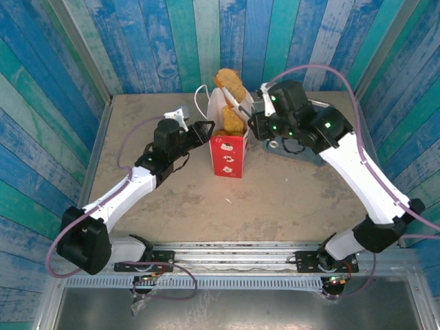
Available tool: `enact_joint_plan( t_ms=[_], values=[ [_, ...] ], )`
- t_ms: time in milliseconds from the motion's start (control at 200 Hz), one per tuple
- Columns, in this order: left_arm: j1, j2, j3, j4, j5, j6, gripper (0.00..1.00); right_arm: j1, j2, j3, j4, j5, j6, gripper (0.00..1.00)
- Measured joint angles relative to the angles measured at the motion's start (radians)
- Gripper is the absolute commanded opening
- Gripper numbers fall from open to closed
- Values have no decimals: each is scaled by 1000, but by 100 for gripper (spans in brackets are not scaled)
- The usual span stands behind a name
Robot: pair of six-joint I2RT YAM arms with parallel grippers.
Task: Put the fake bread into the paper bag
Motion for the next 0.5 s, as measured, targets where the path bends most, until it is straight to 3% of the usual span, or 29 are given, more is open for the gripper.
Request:
enact_joint_plan(
  t_ms=[501],
  values=[
    [0, 0, 0, 2, -1, -2, 47, 8, 95, 32, -106, 12, -5, 45]
  ],
)
